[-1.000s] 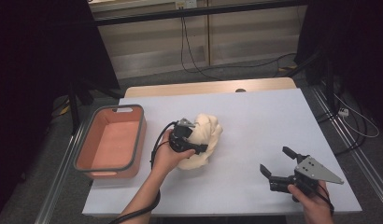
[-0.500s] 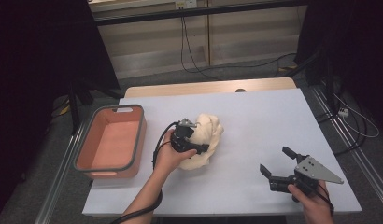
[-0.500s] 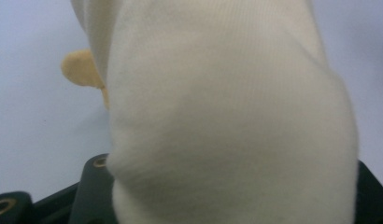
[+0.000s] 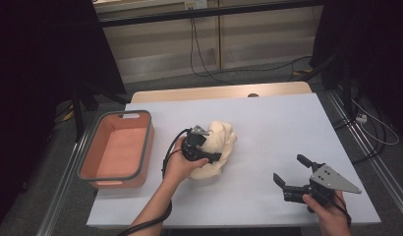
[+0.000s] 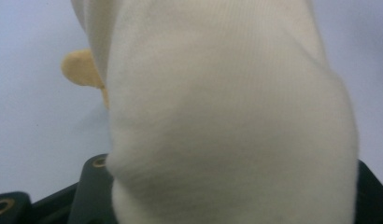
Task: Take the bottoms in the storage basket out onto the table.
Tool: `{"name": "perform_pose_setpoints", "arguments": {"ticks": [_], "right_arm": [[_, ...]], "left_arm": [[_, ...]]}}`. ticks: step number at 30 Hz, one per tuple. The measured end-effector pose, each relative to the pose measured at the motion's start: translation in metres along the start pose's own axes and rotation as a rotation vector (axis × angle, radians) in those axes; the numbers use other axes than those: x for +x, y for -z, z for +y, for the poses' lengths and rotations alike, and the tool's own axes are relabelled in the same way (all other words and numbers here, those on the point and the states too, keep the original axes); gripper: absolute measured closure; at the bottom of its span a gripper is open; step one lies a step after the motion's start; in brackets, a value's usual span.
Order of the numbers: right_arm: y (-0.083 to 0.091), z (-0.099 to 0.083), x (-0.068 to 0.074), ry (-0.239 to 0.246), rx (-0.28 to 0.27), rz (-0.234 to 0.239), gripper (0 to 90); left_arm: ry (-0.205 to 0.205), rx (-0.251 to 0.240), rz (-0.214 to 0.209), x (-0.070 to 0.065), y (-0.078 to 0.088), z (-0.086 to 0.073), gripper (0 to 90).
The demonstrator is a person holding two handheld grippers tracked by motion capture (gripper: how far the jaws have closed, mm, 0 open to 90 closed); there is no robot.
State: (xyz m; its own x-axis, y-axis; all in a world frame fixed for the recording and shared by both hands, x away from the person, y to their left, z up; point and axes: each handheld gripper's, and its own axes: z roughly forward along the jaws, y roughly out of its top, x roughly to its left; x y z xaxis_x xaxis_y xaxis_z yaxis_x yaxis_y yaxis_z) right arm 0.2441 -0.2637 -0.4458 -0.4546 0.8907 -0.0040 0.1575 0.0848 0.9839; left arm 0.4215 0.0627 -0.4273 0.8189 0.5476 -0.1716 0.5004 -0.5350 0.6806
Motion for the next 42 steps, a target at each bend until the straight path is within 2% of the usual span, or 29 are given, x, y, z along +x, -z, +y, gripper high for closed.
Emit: {"name": "perform_pose_setpoints", "arguments": {"ticks": [18, 42], "right_arm": [[0.000, 0.000, 0.000, 0.001, 0.000, 0.004, 2.0], [0.000, 0.000, 0.001, 0.002, 0.000, 0.006, 2.2]], "left_arm": [[0.005, 0.015, -0.006, 0.000, -0.005, -0.001, 37.6], [-0.001, 0.029, 0.000, -0.002, -0.010, -0.001, 25.7]]}}
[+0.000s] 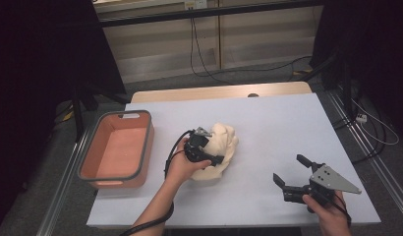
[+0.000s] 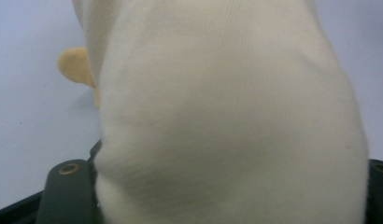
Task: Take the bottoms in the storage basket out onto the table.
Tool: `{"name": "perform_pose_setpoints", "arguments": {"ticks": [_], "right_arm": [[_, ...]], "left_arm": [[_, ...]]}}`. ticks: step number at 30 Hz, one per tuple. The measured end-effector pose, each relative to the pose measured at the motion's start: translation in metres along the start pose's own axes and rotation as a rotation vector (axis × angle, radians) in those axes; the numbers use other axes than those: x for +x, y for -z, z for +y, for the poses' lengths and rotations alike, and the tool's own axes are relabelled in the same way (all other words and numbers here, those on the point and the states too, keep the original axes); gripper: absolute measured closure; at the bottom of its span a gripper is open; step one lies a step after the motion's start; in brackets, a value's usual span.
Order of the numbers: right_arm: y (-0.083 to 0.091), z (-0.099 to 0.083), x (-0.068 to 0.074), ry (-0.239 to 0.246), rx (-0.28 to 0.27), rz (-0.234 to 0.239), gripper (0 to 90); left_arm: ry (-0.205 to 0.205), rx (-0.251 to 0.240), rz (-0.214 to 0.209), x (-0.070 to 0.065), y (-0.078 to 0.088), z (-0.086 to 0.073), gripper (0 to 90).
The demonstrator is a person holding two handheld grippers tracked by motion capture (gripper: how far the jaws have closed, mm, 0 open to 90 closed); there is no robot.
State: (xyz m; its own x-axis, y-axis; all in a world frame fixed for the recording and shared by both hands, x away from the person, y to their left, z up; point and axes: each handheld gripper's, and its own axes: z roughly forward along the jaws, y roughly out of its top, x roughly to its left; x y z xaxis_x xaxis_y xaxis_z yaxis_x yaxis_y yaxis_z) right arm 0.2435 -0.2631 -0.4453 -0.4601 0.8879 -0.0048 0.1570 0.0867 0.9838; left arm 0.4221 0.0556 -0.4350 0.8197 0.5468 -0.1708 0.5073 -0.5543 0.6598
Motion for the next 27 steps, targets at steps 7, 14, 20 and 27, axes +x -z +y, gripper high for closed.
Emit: {"name": "perform_pose_setpoints", "arguments": {"ticks": [7, 14, 20, 27], "right_arm": [[0.0002, 0.0001, -0.0005, 0.002, -0.001, -0.005, 2.2], [0.0004, 0.0002, -0.0003, 0.002, -0.001, -0.005, 2.2], [0.0008, 0.0004, -0.0007, 0.003, -0.005, -0.008, 2.3], [0.0009, 0.0005, -0.0008, 0.005, -0.006, -0.006, 2.3]], "left_arm": [[-0.019, 0.007, 0.003, -0.0020, -0.0015, 0.0014, 19.8], [-0.012, 0.009, 0.000, -0.0018, -0.0028, 0.0020, 16.2], [-0.006, 0.015, 0.001, -0.0026, -0.0036, 0.0025, 13.3], [-0.007, 0.023, -0.002, -0.0034, -0.0039, 0.0040, 8.5]]}}
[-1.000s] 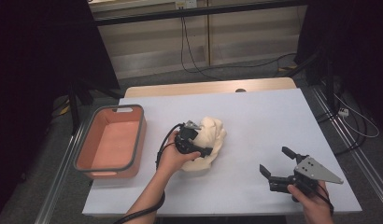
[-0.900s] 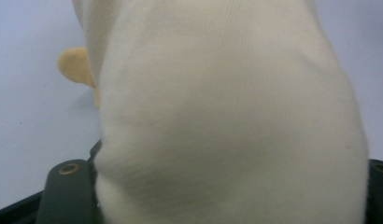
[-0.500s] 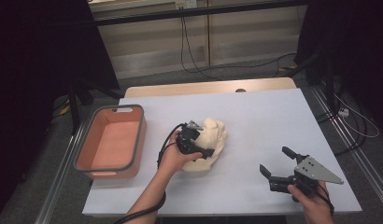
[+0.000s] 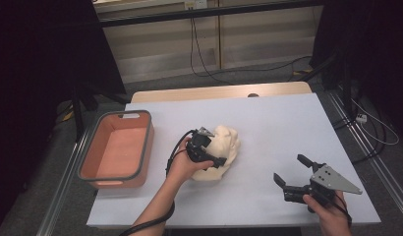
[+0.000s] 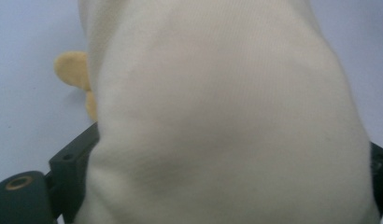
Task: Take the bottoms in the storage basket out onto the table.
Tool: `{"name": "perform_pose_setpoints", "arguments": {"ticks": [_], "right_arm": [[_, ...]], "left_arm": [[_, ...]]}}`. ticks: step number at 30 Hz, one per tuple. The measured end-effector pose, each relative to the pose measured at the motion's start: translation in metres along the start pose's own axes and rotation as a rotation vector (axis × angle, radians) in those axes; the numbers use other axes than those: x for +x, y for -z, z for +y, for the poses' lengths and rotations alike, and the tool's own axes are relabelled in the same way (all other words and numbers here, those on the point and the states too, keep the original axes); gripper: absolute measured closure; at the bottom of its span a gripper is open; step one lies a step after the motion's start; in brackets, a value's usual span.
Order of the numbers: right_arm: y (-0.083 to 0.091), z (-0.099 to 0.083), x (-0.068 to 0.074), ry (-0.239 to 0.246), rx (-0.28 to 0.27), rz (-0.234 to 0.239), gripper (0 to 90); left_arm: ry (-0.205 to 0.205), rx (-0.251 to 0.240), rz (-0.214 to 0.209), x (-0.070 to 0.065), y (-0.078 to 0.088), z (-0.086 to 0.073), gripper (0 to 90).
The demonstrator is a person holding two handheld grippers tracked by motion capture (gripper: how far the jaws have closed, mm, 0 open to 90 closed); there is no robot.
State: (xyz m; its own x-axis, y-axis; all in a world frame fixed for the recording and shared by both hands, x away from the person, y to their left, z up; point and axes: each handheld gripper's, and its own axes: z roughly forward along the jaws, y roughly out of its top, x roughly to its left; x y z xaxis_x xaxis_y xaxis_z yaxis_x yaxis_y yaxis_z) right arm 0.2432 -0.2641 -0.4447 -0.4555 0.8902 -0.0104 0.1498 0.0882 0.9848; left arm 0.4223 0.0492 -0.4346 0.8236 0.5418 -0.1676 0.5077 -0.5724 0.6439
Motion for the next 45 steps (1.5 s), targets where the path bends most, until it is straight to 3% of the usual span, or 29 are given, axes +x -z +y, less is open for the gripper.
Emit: {"name": "perform_pose_setpoints", "arguments": {"ticks": [24, 45], "right_arm": [[0.001, 0.000, 0.000, -0.003, -0.003, -0.005, 2.3], [0.001, 0.000, 0.000, -0.002, -0.002, -0.002, 2.3]], "left_arm": [[-0.011, 0.007, -0.004, -0.004, 0.006, 0.005, 5.1], [-0.002, 0.003, -0.016, -0.004, 0.026, 0.012, 4.8]]}}
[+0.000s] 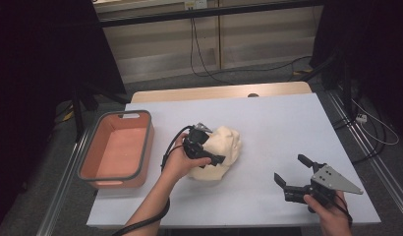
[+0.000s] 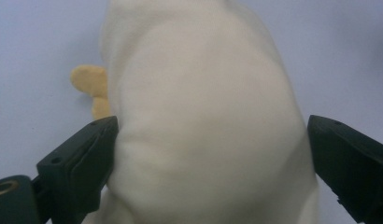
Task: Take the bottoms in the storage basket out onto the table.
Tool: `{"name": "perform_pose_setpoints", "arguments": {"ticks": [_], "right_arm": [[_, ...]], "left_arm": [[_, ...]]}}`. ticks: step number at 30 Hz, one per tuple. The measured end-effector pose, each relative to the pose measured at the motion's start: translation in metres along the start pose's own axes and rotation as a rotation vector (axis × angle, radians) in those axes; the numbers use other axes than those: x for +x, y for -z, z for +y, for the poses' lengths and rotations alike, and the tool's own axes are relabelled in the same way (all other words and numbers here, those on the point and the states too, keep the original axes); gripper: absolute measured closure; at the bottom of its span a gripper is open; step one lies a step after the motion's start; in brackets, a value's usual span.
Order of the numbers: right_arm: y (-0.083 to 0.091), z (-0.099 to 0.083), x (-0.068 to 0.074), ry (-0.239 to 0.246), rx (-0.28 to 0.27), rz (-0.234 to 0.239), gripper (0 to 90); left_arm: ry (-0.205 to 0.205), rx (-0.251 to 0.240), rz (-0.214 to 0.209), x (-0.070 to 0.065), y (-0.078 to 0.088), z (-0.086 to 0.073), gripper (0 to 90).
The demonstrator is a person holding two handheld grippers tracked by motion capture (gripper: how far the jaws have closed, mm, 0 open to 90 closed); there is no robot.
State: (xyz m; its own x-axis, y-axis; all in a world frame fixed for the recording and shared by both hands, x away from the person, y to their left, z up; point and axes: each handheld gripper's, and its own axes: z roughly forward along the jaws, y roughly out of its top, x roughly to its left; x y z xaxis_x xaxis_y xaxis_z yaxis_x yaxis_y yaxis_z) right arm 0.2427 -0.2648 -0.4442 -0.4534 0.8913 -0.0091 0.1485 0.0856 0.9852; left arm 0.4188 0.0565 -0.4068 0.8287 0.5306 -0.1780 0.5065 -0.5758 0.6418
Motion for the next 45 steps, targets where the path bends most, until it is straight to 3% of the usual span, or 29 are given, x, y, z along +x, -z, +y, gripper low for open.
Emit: {"name": "perform_pose_setpoints", "arguments": {"ticks": [11, 34, 45], "right_arm": [[0.001, 0.000, -0.001, -0.007, -0.003, -0.004, 2.2], [0.001, 0.000, -0.002, -0.012, -0.002, -0.009, 2.2], [0.002, 0.000, -0.002, -0.010, -0.002, -0.007, 2.3]], "left_arm": [[0.000, -0.035, -0.007, 0.002, 0.017, -0.001, 4.7], [0.022, -0.163, -0.027, 0.008, 0.045, -0.028, 4.7], [0.041, -0.201, -0.029, 0.015, 0.058, -0.043, 4.8]]}}
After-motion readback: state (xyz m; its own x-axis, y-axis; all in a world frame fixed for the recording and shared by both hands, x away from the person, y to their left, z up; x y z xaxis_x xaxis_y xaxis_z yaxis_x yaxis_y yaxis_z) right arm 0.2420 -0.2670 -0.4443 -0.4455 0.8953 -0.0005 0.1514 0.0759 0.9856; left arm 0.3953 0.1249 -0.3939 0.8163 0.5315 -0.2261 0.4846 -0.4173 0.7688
